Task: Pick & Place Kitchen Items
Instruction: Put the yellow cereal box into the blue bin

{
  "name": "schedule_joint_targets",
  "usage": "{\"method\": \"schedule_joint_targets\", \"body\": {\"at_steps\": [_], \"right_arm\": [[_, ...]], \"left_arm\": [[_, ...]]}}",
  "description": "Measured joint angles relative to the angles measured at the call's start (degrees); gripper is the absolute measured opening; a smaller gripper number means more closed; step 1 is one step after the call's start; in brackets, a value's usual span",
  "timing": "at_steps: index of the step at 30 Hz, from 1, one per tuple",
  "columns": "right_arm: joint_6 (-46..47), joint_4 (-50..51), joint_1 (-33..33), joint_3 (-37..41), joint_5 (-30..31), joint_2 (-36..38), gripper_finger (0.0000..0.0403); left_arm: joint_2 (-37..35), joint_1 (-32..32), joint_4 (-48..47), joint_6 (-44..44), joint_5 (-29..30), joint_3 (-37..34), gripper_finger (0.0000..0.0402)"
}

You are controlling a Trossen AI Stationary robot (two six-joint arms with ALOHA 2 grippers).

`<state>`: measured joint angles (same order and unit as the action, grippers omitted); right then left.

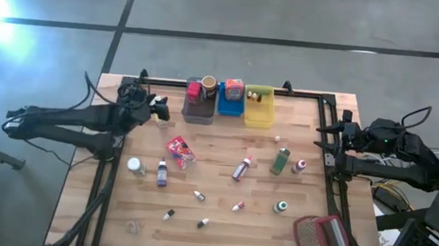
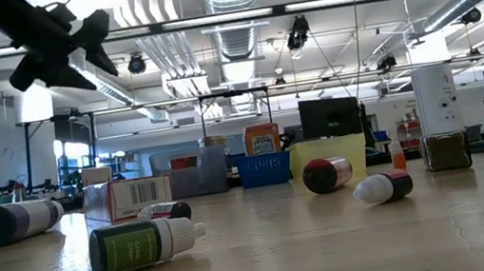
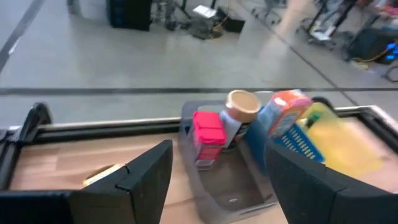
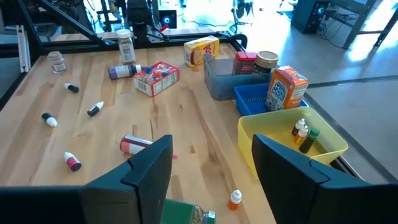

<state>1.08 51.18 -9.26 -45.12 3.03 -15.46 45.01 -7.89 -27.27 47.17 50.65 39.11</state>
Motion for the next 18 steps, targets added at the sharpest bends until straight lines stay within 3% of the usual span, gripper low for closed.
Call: {"method": "schedule_joint_targets", "body": {"at_steps": [4,9,14,18], "right_arm": [[0.0,0.0,0.0,0.0,0.0,0.0,0.0224],[0.0,0.0,0.0,0.0,0.0,0.0,0.0236],[0.0,0.0,0.0,0.0,0.0,0.0,0.025],[0.0,0.0,0.0,0.0,0.0,0.0,0.0263]], "left_arm": [[0.8,-2.6,0.1,2.2,-1.4,1.4,0.0252],[4.5,-11.5,-2.5,3.9,-13.6,6.3,0.0235],[11.9,-21.5,-12.1,7.2,-25.2,14.2,0.022],[18.1,-26.5,-22.1,10.2,-29.2,20.0,0.0218]]}}
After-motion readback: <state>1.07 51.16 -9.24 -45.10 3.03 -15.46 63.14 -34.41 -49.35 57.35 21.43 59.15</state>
